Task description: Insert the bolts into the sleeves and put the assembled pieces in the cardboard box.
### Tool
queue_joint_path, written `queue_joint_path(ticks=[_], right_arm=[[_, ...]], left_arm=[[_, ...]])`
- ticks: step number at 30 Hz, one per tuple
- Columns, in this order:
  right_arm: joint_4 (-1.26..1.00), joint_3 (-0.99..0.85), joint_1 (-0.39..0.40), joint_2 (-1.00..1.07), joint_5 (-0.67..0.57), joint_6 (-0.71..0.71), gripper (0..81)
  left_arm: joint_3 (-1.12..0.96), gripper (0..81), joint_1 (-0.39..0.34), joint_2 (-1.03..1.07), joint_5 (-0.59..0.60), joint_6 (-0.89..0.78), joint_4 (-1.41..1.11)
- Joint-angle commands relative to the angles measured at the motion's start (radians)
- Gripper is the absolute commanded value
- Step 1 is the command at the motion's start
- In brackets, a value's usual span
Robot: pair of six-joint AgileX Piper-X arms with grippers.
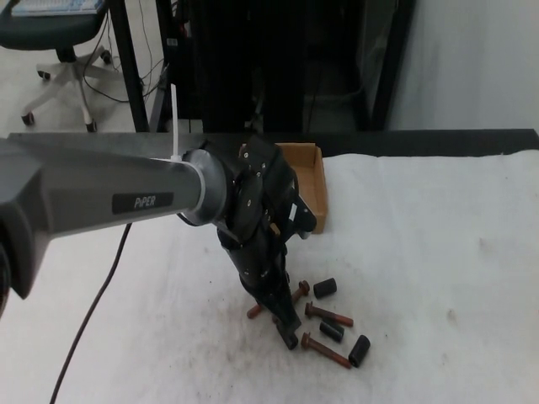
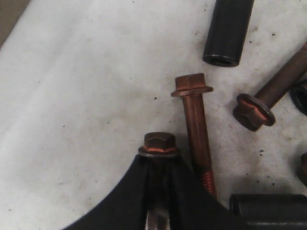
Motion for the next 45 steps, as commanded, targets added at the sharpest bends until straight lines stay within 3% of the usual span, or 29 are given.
queue_joint_path(ticks=[1,16,22,25,31,35,40,45], right_arm=[[0.003,-0.002,-0.001,-0.007,0.008,-0.015,0.6],[-0.043,0.046,-0.001,0.08,0.023,-0.067,0.6],[-0.124,0.055,-0.001,0.245,0.016,-0.207,0.6],[-0.184,0.055,-0.001,0.364,0.005,-0.215,0.6],[-0.331,0.052,-0.001,0.599,-0.247,-0.138,0.6],[-0.398,0.009,0.002,0.731,-0.28,-0.104,0.6],[-0.408,-0.118,0.039,0.891,-0.276,-0.132,0.6],[-0.408,-0.271,0.113,1.064,-0.265,-0.175,2.2]], left_arm=[[0.003,0.2,0.002,0.019,-0.016,-0.008,0.023],[0.005,0.2,0.021,-0.242,-0.007,-0.384,-0.157],[0.07,0.2,0.056,-0.449,0.212,-0.522,-0.207],[0.163,0.2,0.064,-0.572,0.245,-0.544,-0.244],[0.469,0.2,0.089,-0.874,0.413,-0.552,-0.486],[0.687,0.2,0.122,-1.064,0.514,-0.663,-0.72],[0.904,0.2,0.154,-1.235,0.491,-0.701,-0.879],[1.011,0.2,0.177,-1.306,0.389,-0.701,-0.97]])
